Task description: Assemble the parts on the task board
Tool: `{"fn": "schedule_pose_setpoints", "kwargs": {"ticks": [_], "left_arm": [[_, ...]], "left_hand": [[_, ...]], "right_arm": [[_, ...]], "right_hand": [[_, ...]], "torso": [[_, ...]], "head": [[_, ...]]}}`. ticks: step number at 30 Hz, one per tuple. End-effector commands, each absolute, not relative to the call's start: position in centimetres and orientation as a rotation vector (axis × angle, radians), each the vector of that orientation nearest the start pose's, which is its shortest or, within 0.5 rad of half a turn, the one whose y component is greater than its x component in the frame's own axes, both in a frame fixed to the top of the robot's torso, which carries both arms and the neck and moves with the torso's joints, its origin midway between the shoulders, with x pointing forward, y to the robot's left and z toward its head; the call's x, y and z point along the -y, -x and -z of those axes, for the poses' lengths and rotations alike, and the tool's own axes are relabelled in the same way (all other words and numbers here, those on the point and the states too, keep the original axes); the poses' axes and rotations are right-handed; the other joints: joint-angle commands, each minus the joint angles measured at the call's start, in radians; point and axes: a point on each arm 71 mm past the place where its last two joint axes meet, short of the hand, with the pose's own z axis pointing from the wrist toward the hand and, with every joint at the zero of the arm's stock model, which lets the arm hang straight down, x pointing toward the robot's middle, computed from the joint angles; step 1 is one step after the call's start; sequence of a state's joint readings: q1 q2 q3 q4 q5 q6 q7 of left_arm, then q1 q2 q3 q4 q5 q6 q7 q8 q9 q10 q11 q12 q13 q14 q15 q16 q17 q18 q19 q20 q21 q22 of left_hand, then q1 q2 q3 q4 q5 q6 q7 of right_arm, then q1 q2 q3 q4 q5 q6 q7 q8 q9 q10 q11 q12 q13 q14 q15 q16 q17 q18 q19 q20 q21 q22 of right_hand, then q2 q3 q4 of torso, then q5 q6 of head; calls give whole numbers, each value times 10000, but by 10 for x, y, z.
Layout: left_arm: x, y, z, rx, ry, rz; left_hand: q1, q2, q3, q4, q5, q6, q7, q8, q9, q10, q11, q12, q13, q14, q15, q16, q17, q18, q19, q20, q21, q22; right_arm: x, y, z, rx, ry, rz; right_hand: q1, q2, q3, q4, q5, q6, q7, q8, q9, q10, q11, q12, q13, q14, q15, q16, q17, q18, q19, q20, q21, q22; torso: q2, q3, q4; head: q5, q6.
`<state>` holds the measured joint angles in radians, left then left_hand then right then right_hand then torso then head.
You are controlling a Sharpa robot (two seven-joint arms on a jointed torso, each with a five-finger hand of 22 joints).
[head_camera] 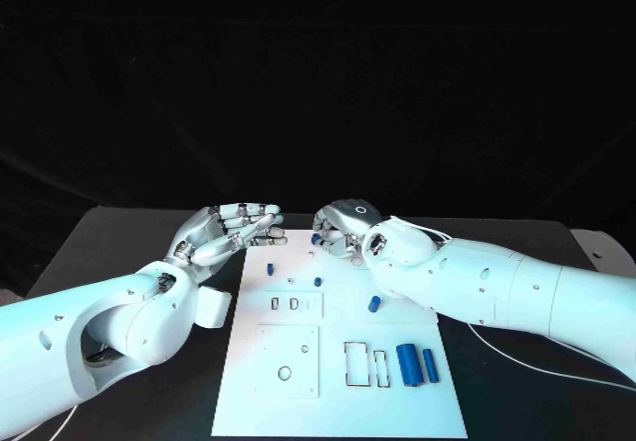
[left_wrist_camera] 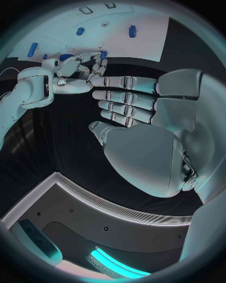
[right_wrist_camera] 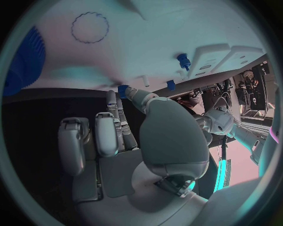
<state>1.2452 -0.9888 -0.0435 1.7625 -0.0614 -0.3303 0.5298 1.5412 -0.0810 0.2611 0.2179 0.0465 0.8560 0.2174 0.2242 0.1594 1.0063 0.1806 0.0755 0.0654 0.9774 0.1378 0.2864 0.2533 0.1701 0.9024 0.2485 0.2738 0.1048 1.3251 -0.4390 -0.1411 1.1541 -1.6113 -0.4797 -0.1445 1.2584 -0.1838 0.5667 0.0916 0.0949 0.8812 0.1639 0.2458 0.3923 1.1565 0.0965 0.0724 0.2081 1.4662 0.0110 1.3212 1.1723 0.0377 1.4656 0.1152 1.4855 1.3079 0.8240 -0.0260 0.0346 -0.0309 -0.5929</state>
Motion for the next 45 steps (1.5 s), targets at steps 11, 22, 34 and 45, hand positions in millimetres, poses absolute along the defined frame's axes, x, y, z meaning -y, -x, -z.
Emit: {"fn": "schedule_pose_setpoints", "kwargs": {"ticks": [11,22,34,45], "left_arm": [[-213,-448,128,-12989,9092,17069],[-218,-450,129,-12953,9187,16969],[-217,-450,129,-12976,9194,16989],[-217,-451,130,-12991,9198,16991]], "left_hand": [[-68,-63,74,18,34,-38,268,-64,-18,7,86,-63,9,-60,33,-55,28,130,64,9,-30,-18],[-68,-63,74,18,34,-38,268,-64,-18,7,86,-63,9,-60,33,-55,28,130,64,9,-30,-18],[-77,-70,85,20,34,-36,266,-67,-19,11,86,-67,11,-65,35,-61,38,129,63,11,-33,-23],[-77,-70,85,20,34,-36,266,-67,-19,11,86,-67,11,-65,35,-61,38,129,63,11,-33,-23]], "right_arm": [[122,-533,145,-13558,2994,-5593],[188,-519,129,-14966,1131,-5903],[221,-529,137,-16637,433,-5359],[213,-539,149,-16899,365,-5159]], "right_hand": [[100,-330,-182,71,283,-302,57,-349,7,-241,42,243,175,177,72,-109,-260,21,-30,91,-156,1059],[243,-494,-352,-45,768,111,-44,-324,106,1493,-272,1462,951,293,-158,229,121,-92,297,-80,142,1544],[306,-335,-1917,632,872,-831,37,-219,480,2232,-167,11957,11074,735,-59,1760,2414,-313,886,-33,693,2407],[429,-256,-2185,796,919,-984,108,-120,557,2848,-83,13185,12117,898,29,2194,3264,-377,1052,49,853,2629]], "torso": [[-18,37,-85],[-131,95,-248],[-155,114,-297],[-146,99,-288]], "head": [[23,90],[-50,134],[-31,111],[-25,48]]}}
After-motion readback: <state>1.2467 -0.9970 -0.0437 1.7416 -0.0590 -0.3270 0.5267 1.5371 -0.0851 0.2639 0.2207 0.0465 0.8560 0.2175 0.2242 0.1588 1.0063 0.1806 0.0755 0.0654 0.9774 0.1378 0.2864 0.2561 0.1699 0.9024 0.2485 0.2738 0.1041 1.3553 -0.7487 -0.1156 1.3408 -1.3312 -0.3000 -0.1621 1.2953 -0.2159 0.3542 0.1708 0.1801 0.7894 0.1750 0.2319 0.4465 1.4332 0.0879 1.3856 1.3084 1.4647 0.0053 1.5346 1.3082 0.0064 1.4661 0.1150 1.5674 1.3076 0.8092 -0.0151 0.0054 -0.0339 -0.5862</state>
